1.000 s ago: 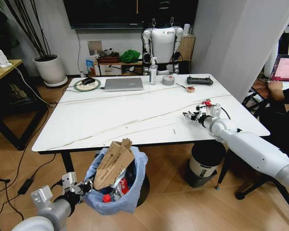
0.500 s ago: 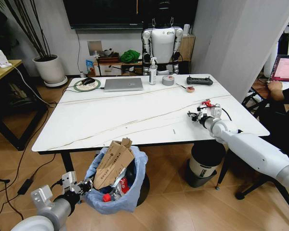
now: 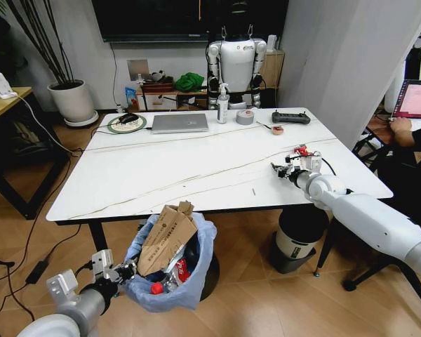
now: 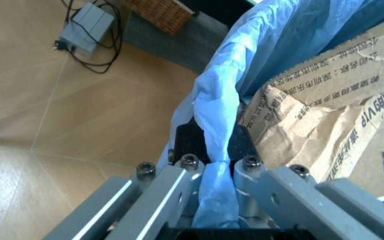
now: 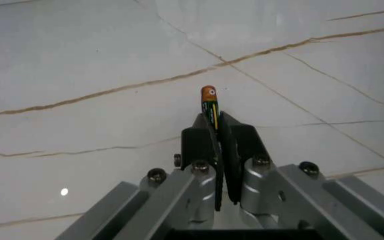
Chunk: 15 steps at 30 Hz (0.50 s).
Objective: Pick up the trash bin and place the trash from the table into it.
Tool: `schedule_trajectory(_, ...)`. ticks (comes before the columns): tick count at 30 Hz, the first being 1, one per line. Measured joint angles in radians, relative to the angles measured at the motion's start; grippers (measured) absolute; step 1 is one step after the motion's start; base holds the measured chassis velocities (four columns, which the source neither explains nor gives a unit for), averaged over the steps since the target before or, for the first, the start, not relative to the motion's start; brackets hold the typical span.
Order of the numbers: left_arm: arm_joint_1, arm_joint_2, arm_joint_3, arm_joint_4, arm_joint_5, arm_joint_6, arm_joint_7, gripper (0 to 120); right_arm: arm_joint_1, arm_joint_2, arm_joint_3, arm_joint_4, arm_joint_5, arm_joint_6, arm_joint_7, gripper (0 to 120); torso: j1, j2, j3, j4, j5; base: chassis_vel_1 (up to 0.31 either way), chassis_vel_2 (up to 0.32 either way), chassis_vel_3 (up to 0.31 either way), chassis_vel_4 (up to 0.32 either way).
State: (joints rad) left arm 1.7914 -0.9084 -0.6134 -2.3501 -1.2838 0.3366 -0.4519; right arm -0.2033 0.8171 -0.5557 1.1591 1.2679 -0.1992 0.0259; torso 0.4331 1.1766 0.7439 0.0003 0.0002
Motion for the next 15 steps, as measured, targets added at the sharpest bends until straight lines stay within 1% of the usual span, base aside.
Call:
schedule_trajectory(5,-0.010,0.004,0.003,-0.004,-0.005,0.000,-0.001,0,-0.002,-0.032,-0.007,0.096,0.008,0.000,0.001,0,0.000,0.000,0.000,-0.0002,-0.0001,0.000,0.000,0.000,0.000)
schedule_trajectory(8,-0.012,0.005,0.006,-0.004,-0.006,0.000,-0.002,0,-0.003,-0.040,-0.007,0.132,0.017,0.003,0.001,0,0.000,0.000,0.000,-0.0001,0.0000,0.000,0.000,0.000,0.000)
schedule_trajectory(13,-0.022,0.010,0.018,0.006,-0.011,0.000,-0.003,0,0.012,-0.085,-0.009,0.264,0.054,0.032,-0.026,0,0.000,0.000,0.000,-0.0001,-0.0002,0.000,0.000,0.000,0.000)
schedule_trajectory(15,-0.025,0.010,0.019,0.009,-0.011,0.000,-0.004,0,0.020,-0.092,-0.011,0.284,0.058,0.039,-0.035,0,0.000,0.000,0.000,-0.0002,-0.0003,0.000,0.000,0.000,0.000)
